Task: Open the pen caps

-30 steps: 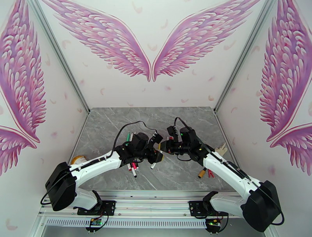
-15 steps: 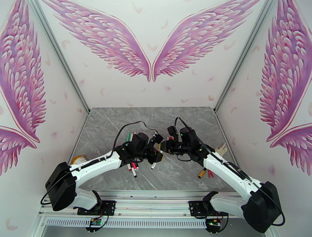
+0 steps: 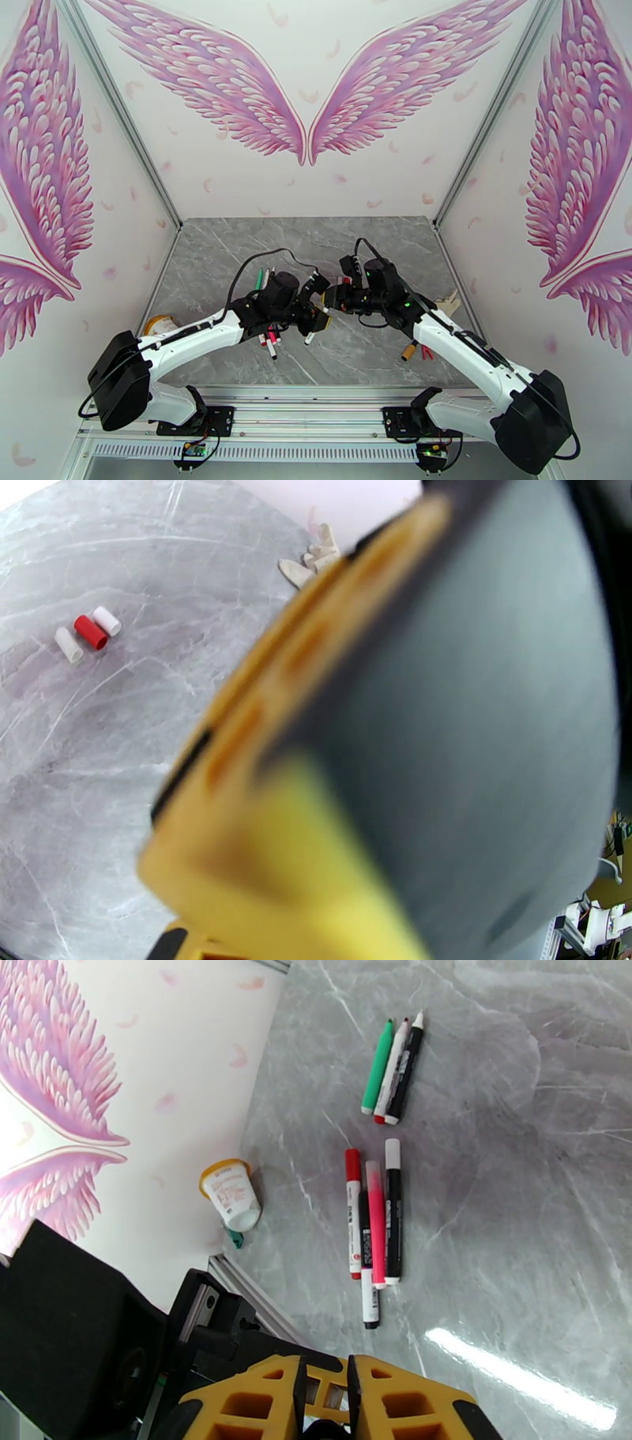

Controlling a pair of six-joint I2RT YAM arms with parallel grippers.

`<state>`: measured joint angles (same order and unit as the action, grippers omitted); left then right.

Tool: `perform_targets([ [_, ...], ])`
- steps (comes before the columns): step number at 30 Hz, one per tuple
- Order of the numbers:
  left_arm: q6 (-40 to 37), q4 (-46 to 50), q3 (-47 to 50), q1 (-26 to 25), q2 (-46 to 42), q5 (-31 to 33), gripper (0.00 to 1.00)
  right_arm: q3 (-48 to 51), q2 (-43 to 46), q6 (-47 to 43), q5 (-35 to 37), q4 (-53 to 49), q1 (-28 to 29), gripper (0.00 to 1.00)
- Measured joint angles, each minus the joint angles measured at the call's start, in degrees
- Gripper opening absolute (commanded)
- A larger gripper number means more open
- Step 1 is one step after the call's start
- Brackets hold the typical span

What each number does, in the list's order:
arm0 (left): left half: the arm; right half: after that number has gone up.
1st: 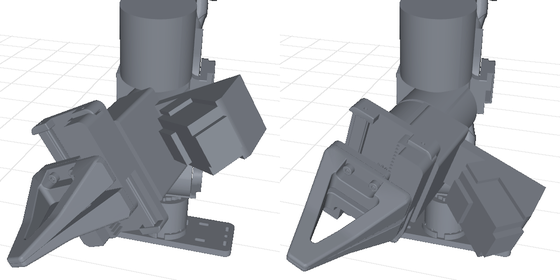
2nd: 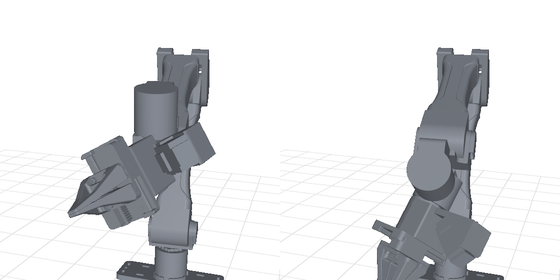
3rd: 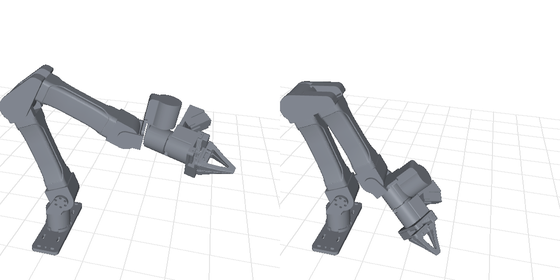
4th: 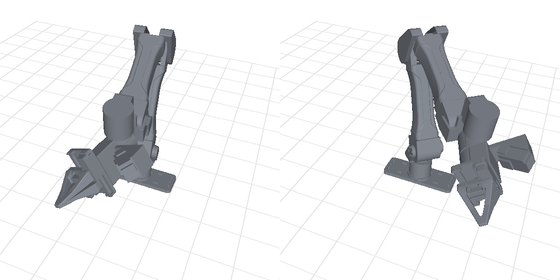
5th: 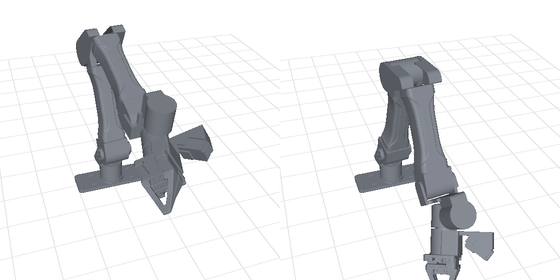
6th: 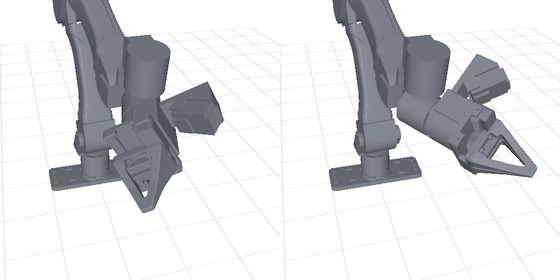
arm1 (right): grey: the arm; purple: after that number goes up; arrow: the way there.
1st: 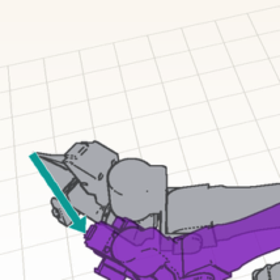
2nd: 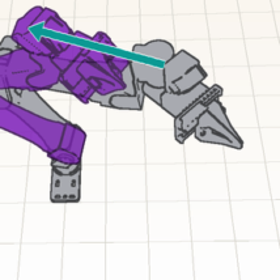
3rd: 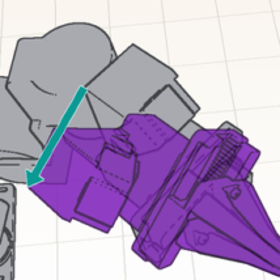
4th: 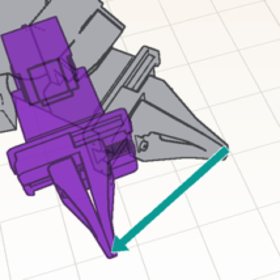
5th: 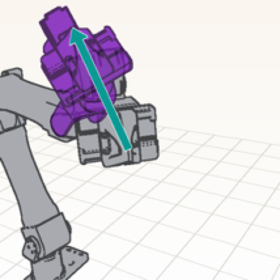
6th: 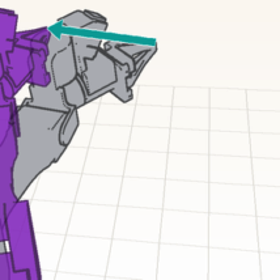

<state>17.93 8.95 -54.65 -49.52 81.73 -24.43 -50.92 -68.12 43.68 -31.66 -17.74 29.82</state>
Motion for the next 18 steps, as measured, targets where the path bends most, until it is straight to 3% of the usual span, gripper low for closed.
perform_targets([
  [5, -0.1, 0.6, 0.1, 0.0, 0.0, 0.0, 0.11, -0.2, 0.2, 0.0, 0.3, 0.0, -0.1, 0.25],
  [9, -0.1, 0.8, 0.0, 0.0, -0.1, 0.1, 0.11, -0.3, 0.2, 0.0, 0.3, 0.0, -0.1, 0.34],
  [18, -0.1, 1.1, 0.0, 0.0, -0.4, 0.3, 0.11, -0.9, -0.2, -0.2, 0.2, -0.1, 0.4, 0.34],
])
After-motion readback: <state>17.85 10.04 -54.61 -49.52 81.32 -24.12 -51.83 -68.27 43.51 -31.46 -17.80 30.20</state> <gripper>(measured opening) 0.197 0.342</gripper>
